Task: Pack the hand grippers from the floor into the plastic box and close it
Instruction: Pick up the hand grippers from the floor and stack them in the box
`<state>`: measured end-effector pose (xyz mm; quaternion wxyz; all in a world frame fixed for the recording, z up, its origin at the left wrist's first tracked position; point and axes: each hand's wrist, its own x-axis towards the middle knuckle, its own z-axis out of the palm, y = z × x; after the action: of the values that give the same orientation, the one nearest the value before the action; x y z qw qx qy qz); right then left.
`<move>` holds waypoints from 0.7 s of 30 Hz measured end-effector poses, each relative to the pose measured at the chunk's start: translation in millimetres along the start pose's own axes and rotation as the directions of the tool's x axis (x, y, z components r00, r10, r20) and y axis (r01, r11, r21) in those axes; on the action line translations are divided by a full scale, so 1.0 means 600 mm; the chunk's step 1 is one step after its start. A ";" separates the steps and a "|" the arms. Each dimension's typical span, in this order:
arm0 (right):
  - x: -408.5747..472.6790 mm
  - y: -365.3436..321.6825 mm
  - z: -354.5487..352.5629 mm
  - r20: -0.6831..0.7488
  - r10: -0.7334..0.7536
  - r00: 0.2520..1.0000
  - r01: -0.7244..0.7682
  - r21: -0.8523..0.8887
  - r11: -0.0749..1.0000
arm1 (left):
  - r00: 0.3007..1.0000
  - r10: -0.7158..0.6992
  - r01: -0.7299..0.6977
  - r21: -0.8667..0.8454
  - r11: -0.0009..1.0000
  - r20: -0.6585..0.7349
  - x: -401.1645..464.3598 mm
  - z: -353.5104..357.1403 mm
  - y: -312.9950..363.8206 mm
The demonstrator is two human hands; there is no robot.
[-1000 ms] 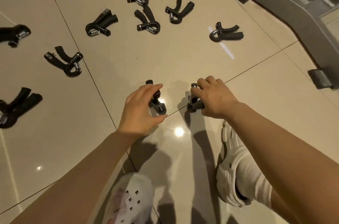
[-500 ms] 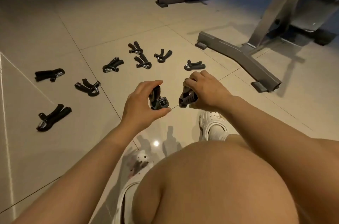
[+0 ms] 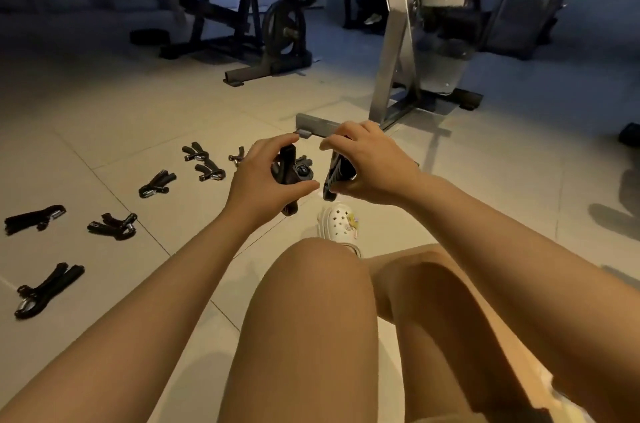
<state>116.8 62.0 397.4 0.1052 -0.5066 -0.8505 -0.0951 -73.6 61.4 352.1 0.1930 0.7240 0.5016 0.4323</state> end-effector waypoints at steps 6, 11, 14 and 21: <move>-0.114 0.050 -0.019 0.009 0.179 0.984 -0.178 -0.008 0.984 | 0.989 0.103 -0.090 -0.115 0.989 0.110 0.001 0.063 0.081; -0.216 0.096 -0.050 0.024 0.322 0.946 -0.321 -0.039 0.946 | 0.956 0.183 -0.140 -0.192 0.971 0.230 -0.001 0.114 0.153; -0.282 0.123 -0.080 0.002 0.395 0.919 -0.394 -0.068 0.916 | 0.917 0.259 -0.196 -0.223 0.955 0.304 -0.001 0.147 0.200; -0.460 0.185 -0.132 -0.034 0.582 0.813 -0.582 -0.085 0.808 | 0.791 0.404 -0.307 -0.272 0.912 0.461 -0.029 0.267 0.327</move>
<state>349.5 -139.3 403.5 0.1087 -0.7465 -0.6489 -0.0988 165.4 -12.1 396.0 0.2987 0.8724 0.2453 0.2992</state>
